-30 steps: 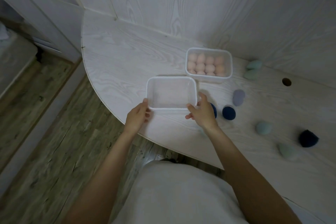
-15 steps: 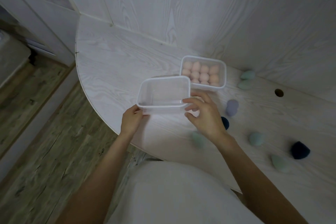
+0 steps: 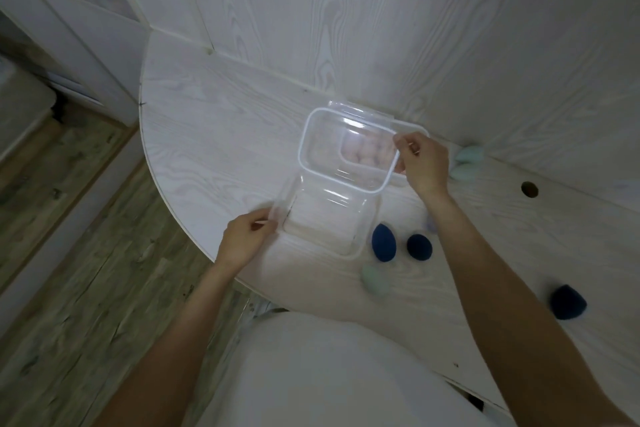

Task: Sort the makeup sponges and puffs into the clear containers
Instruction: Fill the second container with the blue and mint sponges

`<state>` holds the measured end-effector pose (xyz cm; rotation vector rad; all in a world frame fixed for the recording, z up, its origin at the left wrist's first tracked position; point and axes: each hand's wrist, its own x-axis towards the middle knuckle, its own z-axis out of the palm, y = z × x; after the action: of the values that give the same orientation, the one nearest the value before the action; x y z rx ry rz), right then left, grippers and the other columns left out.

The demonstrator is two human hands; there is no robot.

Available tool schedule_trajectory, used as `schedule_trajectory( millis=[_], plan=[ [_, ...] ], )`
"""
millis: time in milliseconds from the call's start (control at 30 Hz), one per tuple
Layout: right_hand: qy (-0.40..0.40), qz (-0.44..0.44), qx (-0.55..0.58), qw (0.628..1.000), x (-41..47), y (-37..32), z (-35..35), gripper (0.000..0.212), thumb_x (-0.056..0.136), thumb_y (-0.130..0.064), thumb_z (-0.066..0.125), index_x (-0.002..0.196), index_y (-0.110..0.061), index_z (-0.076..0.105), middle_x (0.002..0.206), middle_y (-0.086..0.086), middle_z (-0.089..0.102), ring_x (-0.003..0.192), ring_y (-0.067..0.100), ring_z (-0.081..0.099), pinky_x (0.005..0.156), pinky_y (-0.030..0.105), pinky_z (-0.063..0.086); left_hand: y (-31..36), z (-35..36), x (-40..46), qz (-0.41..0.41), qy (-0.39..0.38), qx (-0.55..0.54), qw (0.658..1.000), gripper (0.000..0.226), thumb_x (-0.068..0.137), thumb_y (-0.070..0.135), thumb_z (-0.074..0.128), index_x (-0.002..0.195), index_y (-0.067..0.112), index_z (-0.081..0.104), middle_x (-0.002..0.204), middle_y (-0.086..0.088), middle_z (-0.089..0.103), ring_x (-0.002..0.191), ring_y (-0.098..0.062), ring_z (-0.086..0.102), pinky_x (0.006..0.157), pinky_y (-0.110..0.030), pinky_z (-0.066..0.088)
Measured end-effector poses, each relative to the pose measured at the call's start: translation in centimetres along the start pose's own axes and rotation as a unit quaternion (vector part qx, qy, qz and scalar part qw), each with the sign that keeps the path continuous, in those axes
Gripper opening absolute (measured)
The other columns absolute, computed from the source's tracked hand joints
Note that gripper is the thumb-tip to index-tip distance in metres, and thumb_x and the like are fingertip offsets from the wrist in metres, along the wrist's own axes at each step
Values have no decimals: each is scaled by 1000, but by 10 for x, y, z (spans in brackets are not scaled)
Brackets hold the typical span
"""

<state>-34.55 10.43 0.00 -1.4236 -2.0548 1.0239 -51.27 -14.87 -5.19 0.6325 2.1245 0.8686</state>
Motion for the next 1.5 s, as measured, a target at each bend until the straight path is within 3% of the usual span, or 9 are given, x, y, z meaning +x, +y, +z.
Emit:
schedule_trajectory(
  millis=[200,333,467,633,833,1067,1267,1433,1500],
  plan=[
    [-16,88,62,994,11,18,-3,30,93,-33,53,98,-5,64,68,-1,61,55,8,56,59,23,50,15,18,-10,38,-49,-28,998,4,90,38,58,87,40,60,94,18,65,84,-1,63,75,-19,45],
    [-30,64,110,991,-11,25,-12,27,92,-23,57,117,-13,54,105,3,60,74,13,62,61,18,49,11,28,-12,53,-12,3,999,26,89,40,58,113,30,58,109,7,60,81,-8,63,81,-31,51],
    [-20,73,84,994,-43,44,-29,34,91,-20,57,124,-18,50,116,1,55,91,17,61,72,25,51,19,33,-21,103,81,116,985,46,91,38,55,132,19,48,119,-1,48,86,-10,56,76,-26,45],
    [-59,50,-11,997,-94,86,-55,29,91,-19,58,119,-18,56,117,4,56,94,14,58,87,32,49,49,54,-37,266,138,166,940,35,92,25,56,126,18,54,119,-5,53,102,-20,52,77,-25,42],
    [-91,39,-92,991,-139,134,-80,31,89,-13,58,120,-12,56,118,9,57,98,18,55,82,26,42,88,116,-47,424,29,275,863,29,84,23,60,110,14,65,105,-3,64,97,-23,55,81,-30,44],
    [-101,-53,-151,982,-131,137,-60,41,83,-9,60,124,-12,53,113,10,59,99,27,52,81,33,42,113,155,-33,426,-15,437,792,37,63,6,75,99,12,70,108,-9,66,108,-33,57,102,-55,31],
    [-94,-128,-212,964,-141,150,-64,40,76,-8,67,115,-10,60,107,10,63,92,31,54,80,39,45,103,155,-58,450,-52,407,793,36,57,3,76,92,11,70,87,-5,66,72,-25,58,59,-30,48],
    [-41,-100,-249,962,-153,172,-91,52,62,10,60,108,-15,64,118,9,59,116,35,44,91,45,37,75,164,-72,359,-82,485,793,50,67,-4,65,115,12,65,111,-8,64,97,-28,56,77,-34,49],
    [-33,-81,-272,958,-154,182,-97,59,60,19,54,107,-15,64,126,10,55,127,38,34,100,49,30,72,164,-72,359,-82,501,783,45,64,-1,74,106,12,69,104,-7,67,91,-27,59,71,-31,51]
  ],
)
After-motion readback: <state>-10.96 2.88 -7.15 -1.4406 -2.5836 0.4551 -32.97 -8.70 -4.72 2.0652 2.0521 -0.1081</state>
